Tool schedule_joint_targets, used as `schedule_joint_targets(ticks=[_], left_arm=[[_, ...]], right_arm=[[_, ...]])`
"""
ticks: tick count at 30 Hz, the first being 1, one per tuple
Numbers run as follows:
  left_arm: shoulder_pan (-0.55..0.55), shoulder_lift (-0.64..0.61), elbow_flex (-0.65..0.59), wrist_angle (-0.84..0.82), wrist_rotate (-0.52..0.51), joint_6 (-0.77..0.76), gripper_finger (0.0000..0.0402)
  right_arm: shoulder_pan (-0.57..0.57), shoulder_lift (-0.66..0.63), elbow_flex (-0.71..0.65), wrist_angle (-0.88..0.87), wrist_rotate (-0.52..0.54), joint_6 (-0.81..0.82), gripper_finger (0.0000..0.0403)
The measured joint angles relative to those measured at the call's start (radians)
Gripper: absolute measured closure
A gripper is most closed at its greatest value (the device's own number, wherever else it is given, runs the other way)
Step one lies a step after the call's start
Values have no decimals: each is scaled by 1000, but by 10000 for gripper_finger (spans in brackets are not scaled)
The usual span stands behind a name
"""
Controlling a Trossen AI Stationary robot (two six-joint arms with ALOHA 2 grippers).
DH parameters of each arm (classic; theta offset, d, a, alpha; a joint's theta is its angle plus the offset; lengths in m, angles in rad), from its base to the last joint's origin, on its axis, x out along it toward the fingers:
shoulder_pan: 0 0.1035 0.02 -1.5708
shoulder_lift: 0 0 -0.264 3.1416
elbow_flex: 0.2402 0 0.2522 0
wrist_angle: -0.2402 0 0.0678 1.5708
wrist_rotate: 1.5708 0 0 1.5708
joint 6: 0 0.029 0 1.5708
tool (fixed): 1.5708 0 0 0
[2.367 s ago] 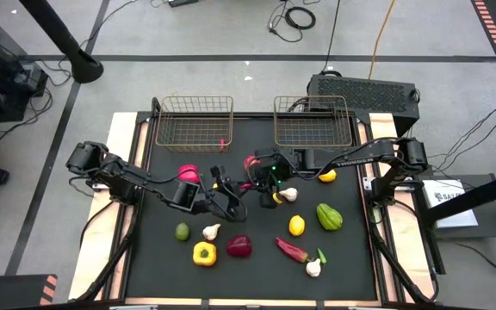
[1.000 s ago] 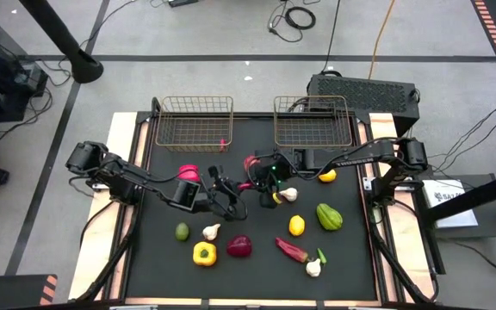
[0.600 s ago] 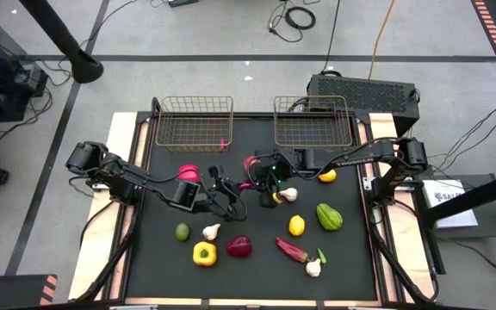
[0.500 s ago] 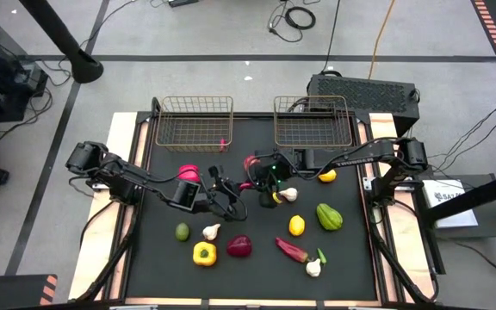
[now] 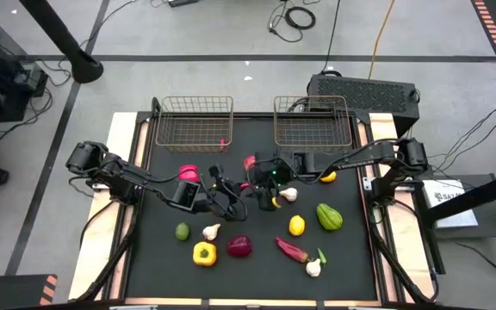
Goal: Sort produce into baskets
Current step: Put the red chili pepper into the left wire basket
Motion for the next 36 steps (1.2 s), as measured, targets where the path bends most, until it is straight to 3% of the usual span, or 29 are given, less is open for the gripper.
schedule_joint_targets(ticks=[7, 12, 16, 19, 24, 36], left_arm=[[-14, 0, 0, 0, 0, 47, 347], [-35, -2, 1, 7, -9, 160, 347], [-61, -2, 1, 8, -36, 337, 347], [-79, -2, 1, 24, -56, 554, 347], [-95, -2, 1, 91, -75, 866, 347], [-67, -4, 1, 142, -112, 983, 347]], right_arm=[[-2, -164, 29, -186, 134, 24, 53], [0, -325, 30, -327, 234, 36, 44], [0, -421, 7, -431, 251, 64, 49], [0, -471, -59, -440, 247, 65, 49], [0, -501, -146, -439, 246, 42, 50], [0, -501, -171, -438, 241, 117, 50]])
